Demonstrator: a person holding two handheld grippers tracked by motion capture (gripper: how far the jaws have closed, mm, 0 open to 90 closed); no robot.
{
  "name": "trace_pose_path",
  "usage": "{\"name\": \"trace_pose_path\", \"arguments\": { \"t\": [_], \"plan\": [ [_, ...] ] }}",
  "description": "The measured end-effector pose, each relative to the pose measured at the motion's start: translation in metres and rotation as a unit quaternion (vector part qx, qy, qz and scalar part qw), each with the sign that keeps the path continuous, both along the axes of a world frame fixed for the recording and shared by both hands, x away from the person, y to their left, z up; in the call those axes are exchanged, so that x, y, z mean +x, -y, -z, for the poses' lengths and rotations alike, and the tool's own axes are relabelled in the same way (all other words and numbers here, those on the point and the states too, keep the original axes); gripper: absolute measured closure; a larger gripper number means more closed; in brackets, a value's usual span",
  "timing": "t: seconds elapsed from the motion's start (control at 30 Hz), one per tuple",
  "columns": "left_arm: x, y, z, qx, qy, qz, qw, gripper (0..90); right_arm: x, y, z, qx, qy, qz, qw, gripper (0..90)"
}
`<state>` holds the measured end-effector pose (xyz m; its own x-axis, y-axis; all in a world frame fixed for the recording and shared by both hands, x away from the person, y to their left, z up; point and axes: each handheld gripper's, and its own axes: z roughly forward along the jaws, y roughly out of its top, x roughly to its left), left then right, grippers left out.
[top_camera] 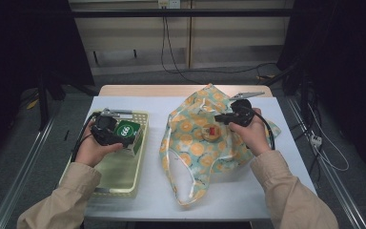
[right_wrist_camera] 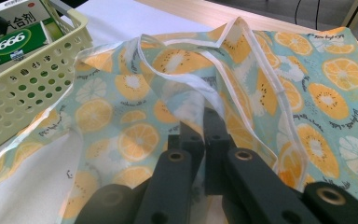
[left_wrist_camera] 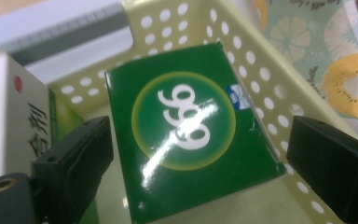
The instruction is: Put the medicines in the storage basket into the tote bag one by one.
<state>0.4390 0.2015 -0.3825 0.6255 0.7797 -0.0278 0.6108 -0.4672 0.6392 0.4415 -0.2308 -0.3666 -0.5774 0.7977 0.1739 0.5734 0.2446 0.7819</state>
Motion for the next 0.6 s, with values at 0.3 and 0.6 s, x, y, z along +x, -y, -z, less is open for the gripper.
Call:
{"name": "trace_pose_path", "arguments": {
  "t": [0.3,0.6],
  "plan": [
    [0.000,0.003,0.014,0.017,-0.015,-0.009,0.9997,5.7,0.000,0.001,0.000,-0.001,-0.001,0.001,1.0000,89.8],
    [0.002,0.009,0.020,0.013,-0.033,-0.037,0.9987,10.2,0.000,0.000,0.000,0.000,-0.001,0.002,1.0000,89.8]
  ]
}}
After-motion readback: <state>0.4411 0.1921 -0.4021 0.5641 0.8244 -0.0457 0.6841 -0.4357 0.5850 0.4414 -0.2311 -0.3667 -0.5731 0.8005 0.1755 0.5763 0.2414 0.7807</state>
